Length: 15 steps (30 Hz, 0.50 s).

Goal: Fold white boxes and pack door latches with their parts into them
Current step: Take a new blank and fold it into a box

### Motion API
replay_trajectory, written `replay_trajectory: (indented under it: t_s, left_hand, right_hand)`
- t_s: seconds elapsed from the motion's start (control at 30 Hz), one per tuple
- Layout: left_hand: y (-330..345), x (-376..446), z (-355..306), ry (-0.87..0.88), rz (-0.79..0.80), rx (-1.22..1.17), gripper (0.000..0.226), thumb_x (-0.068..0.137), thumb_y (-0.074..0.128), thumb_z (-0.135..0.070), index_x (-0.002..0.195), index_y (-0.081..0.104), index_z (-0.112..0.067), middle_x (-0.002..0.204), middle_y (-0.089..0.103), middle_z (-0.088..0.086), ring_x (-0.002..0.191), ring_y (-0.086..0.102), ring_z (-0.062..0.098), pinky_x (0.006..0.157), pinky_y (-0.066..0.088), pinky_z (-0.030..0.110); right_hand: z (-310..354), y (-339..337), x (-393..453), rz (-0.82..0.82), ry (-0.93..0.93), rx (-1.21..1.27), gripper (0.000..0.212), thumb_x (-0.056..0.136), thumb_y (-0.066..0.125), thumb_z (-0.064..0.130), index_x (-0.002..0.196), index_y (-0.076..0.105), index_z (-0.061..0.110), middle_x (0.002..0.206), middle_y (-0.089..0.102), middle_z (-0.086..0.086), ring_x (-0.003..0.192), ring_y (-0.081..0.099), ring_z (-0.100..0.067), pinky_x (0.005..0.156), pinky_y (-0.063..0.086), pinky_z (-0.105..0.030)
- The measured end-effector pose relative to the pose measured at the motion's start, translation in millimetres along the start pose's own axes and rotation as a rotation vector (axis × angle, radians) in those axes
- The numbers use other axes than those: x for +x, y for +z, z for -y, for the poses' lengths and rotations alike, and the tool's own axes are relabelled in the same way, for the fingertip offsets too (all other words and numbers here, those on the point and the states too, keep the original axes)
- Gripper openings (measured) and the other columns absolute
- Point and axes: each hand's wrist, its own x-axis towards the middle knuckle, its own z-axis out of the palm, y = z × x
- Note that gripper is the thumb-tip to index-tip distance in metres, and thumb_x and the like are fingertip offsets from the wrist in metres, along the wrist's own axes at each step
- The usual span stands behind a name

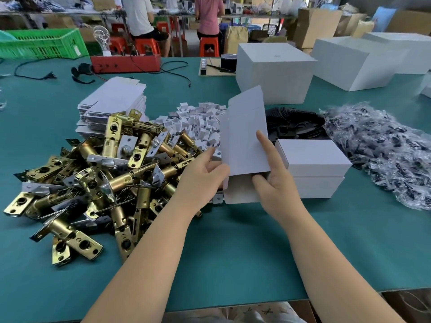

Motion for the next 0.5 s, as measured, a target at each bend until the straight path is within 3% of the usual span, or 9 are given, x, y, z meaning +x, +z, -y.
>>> replay_trajectory:
  t_s: [0.13, 0.23, 0.3, 0.37, 0.5]
  left_hand:
    - [1.6, -0.6, -4.9, -0.049, -0.047, -0.266, 0.027, 0.093, 0.064, -0.025, 0.120, 0.064, -0.029, 0.099, 0.076, -0.007, 0.092, 0.073, 0.014, 0.069, 0.060, 0.025]
    - [4.9, -3.3, -6.8, -0.040, -0.082, -0.317, 0.015, 0.089, 0.070, -0.027, 0.102, 0.067, -0.035, 0.093, 0.077, -0.010, 0.087, 0.074, 0.011, 0.063, 0.057, 0.020]
    - [6.2, -3.5, -6.0, -0.036, -0.112, -0.345, 0.016, 0.087, 0.073, -0.025, 0.100, 0.067, -0.033, 0.092, 0.076, -0.011, 0.086, 0.073, 0.009, 0.063, 0.057, 0.020]
    - [6.4, -3.5, -5.5, -0.024, -0.122, -0.356, 0.017, 0.087, 0.073, -0.022, 0.102, 0.068, -0.028, 0.096, 0.076, -0.009, 0.087, 0.073, 0.008, 0.065, 0.057, 0.020]
    - [4.6, -2.6, -4.9, -0.021, -0.118, -0.389, 0.014, 0.093, 0.065, -0.014, 0.102, 0.070, -0.023, 0.095, 0.077, -0.007, 0.087, 0.073, 0.009, 0.066, 0.056, 0.018]
  right_hand:
    - [3.5, 5.3, -1.7, 0.085, 0.017, -0.075, 0.082, 0.080, 0.035, 0.009, 0.125, 0.023, 0.076, 0.104, 0.056, 0.039, 0.076, 0.053, 0.007, 0.062, 0.040, -0.004]
    - [3.4, 7.0, -2.1, 0.119, 0.028, -0.187, 0.083, 0.082, 0.036, 0.010, 0.125, 0.014, 0.078, 0.119, 0.053, 0.018, 0.086, 0.049, 0.018, 0.071, 0.037, 0.000]
    - [2.0, 6.5, -1.4, 0.132, 0.019, -0.272, 0.089, 0.087, 0.038, 0.003, 0.124, 0.005, 0.077, 0.127, 0.050, 0.011, 0.088, 0.047, 0.016, 0.072, 0.038, -0.001]
    - [0.8, 5.8, -0.7, 0.151, 0.008, -0.358, 0.090, 0.089, 0.039, 0.000, 0.126, 0.001, 0.072, 0.136, 0.047, 0.007, 0.087, 0.045, 0.006, 0.073, 0.039, -0.008]
    - [-2.0, 6.0, 1.9, 0.170, -0.010, -0.456, 0.085, 0.088, 0.040, 0.001, 0.144, 0.004, 0.054, 0.150, 0.034, 0.009, 0.107, 0.046, -0.009, 0.085, 0.044, -0.028]
